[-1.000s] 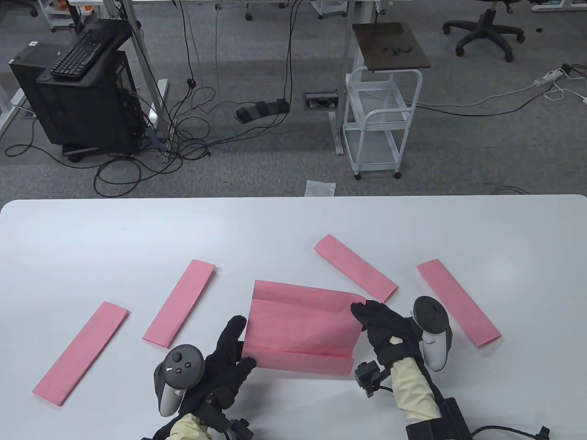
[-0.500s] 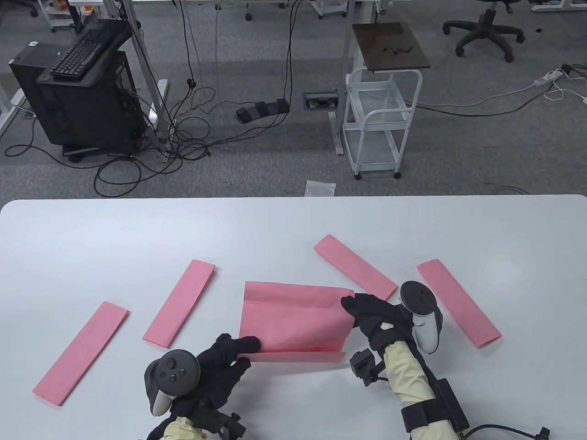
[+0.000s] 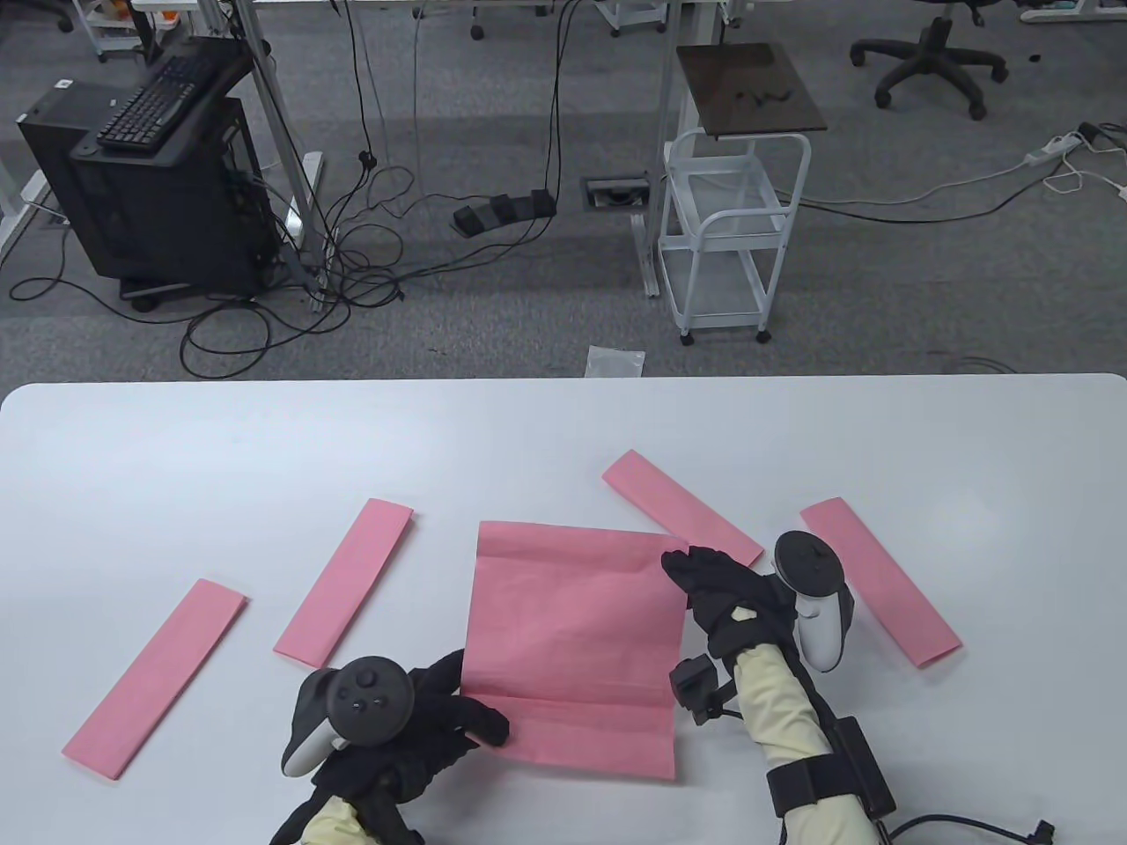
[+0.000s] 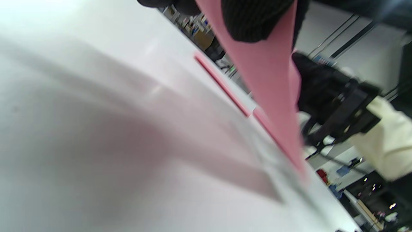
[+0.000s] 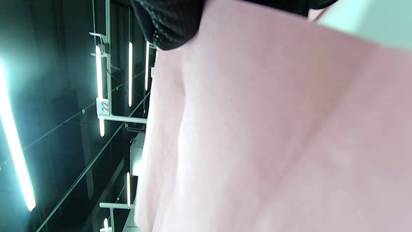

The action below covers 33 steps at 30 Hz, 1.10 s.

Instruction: Unfold complexly folded papers and stack

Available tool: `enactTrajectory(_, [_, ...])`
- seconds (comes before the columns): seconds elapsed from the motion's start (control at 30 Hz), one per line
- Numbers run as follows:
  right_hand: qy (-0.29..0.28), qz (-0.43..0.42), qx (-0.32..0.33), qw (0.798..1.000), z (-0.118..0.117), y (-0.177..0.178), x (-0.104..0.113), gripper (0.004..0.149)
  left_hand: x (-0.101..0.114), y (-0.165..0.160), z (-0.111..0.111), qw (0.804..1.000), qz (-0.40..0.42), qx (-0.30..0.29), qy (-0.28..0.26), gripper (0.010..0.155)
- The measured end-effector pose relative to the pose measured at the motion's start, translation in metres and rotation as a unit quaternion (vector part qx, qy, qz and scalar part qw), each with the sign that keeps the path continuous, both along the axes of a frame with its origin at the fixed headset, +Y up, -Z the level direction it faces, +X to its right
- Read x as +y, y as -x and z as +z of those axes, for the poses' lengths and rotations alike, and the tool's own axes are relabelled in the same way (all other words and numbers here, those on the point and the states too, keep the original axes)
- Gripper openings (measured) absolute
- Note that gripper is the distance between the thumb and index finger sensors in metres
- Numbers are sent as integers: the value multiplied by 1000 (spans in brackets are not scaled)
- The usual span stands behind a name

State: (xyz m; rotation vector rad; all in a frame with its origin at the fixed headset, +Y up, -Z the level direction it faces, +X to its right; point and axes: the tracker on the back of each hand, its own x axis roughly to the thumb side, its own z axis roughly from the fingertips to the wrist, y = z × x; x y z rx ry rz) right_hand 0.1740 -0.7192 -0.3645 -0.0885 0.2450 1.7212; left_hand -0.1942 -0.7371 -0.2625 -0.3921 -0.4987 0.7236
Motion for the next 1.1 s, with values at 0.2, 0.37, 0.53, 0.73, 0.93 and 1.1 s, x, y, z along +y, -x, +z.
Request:
enactTrajectory(0.2, [-10, 14, -9, 1000, -3, -4, 8, 40, -10, 0, -4, 997, 50, -12, 52, 34])
enactTrajectory(0.37, [-8, 13, -9, 1000, -3, -3, 7, 40, -16, 0, -4, 990, 109, -22, 85, 36])
enactTrajectory(0.53, [-5, 22, -10, 1000, -2, -4, 6, 40, -21, 1, -3, 982, 143, -30, 116, 53])
enactTrajectory(0.73, [-6, 22, -20, 1000, -5, -3, 9, 40, -28, -6, -4, 994, 86, 55, 46, 46])
enactTrajectory(0.93, [-5, 38, -31, 999, -9, -1, 12, 40, -27, -10, -4, 995, 80, 51, 43, 74])
enactTrajectory(1.1, [1, 43, -34, 999, -10, 2, 6, 40, -22, -8, 0, 994, 62, 85, -2, 36])
